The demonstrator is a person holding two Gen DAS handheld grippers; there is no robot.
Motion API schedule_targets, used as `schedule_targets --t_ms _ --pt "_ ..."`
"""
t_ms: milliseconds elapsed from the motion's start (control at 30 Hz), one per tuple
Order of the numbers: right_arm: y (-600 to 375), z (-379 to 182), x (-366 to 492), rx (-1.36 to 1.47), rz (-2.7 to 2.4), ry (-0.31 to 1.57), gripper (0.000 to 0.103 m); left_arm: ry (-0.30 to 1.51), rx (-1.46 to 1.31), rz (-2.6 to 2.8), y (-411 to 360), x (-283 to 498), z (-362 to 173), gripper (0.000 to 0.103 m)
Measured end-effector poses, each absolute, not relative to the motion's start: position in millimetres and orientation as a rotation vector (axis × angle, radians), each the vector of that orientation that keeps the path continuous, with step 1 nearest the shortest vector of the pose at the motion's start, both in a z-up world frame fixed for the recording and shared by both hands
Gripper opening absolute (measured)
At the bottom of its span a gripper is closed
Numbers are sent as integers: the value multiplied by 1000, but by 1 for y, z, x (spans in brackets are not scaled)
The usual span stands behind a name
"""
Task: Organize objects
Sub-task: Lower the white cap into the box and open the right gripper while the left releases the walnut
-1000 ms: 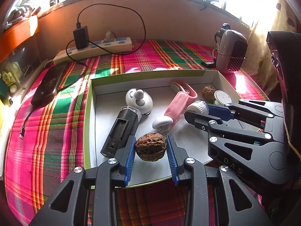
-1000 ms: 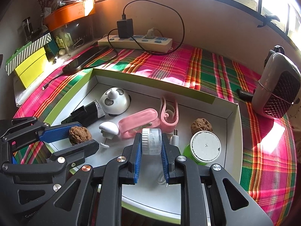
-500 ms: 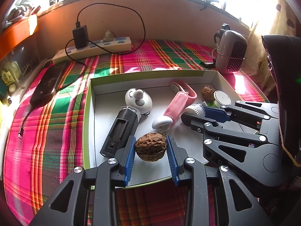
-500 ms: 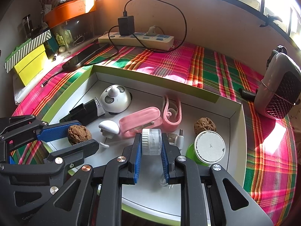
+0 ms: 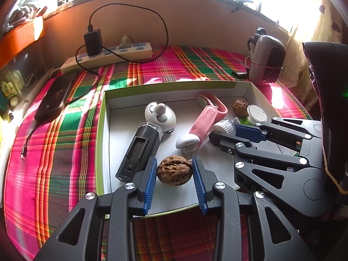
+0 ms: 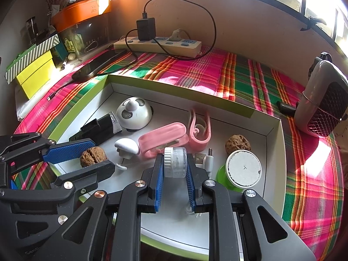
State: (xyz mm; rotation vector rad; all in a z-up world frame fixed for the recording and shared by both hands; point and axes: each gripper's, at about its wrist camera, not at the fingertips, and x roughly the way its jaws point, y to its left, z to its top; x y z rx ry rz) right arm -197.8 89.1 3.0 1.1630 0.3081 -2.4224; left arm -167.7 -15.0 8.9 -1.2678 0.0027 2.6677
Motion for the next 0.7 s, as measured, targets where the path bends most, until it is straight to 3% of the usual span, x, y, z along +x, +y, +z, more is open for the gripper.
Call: schedule_targets --t_ms 567,700 --pt "89 5 -196 1156 -2432 307 23 -1 -1266 2673 -17 -166 10 31" --pt "91 8 -192 1149 -2448 288 30 -4 -1264 2682 -19 -162 13 31"
